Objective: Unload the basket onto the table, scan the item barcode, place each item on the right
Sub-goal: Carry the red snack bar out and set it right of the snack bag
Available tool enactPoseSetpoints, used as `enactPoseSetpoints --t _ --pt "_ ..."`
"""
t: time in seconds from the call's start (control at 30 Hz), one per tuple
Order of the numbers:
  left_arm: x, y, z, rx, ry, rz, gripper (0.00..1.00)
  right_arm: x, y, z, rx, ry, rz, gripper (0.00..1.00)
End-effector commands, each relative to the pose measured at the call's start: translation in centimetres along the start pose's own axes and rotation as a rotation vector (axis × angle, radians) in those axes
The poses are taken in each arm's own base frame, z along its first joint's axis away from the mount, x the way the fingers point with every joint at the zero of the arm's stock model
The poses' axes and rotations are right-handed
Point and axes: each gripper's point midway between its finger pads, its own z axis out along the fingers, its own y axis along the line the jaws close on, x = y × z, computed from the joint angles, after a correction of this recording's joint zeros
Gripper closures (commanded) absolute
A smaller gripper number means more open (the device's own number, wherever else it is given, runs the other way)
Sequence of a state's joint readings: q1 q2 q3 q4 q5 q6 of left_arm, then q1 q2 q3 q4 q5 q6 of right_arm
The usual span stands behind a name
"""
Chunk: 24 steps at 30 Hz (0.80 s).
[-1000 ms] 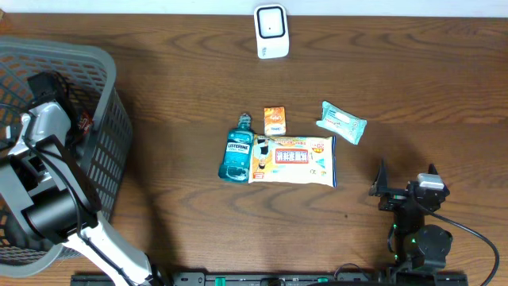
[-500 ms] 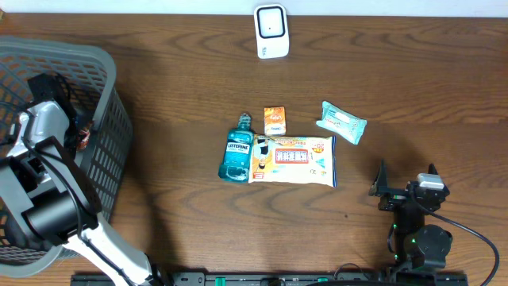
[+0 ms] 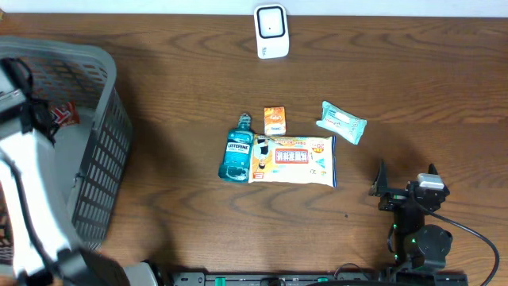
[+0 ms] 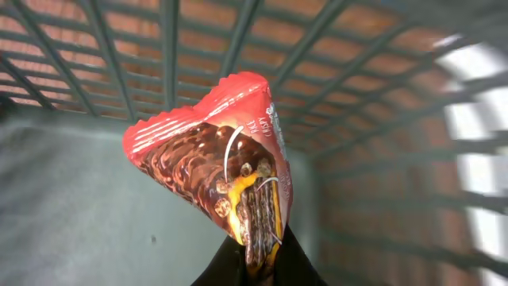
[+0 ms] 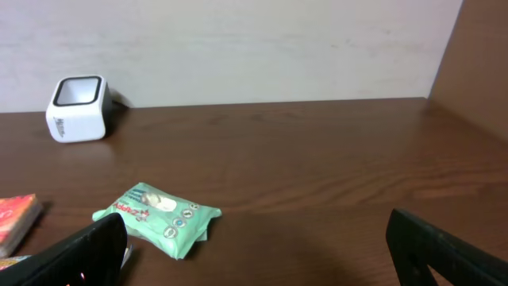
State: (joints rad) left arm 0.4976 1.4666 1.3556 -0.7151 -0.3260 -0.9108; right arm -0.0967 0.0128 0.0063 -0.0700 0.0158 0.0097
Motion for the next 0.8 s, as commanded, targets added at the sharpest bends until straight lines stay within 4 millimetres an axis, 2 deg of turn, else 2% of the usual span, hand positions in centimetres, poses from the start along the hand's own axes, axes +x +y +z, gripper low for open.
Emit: enactPoseSetpoints --t 0.0,0.1,0.17,0.27,0.33,0.53,0.67,0.77 --pt "-0.3 -1.6 -5.1 0.191 0.055 -0.022 0.93 0.0 0.1 0.0 -0.003 0.000 -0.016 0.01" --pt "0.7 -3.7 -10.8 0.430 0.151 -0.026 0.93 0.0 0.1 0.0 -0.003 0.000 -0.016 0.01" --pt "1.5 -4.4 -14.5 0.555 0.185 -0.007 0.93 0.0 0.1 0.0 -0.003 0.000 -0.016 0.01" --pt "3.6 -4.8 -18.8 0.671 0.233 0.051 0.93 0.0 0.1 0.0 -0.003 0.000 -0.016 0.01" --pt "5.9 -4.9 -20.7 0.713 0.284 0.111 0.93 0.0 0.1 0.0 -0.003 0.000 -0.016 0.01" --pt "15.0 -5.6 -23.7 0.789 0.478 0.386 0.93 0.0 0.1 0.0 -0.003 0.000 -0.016 0.01" --pt "22.3 -5.7 -24.7 0.794 0.608 0.603 0.93 0.0 0.1 0.0 -0.003 0.000 -0.016 0.01" --pt "29.0 -5.5 -25.4 0.808 0.684 0.831 0.93 0.0 0.1 0.0 -0.003 0.000 -0.016 0.01"
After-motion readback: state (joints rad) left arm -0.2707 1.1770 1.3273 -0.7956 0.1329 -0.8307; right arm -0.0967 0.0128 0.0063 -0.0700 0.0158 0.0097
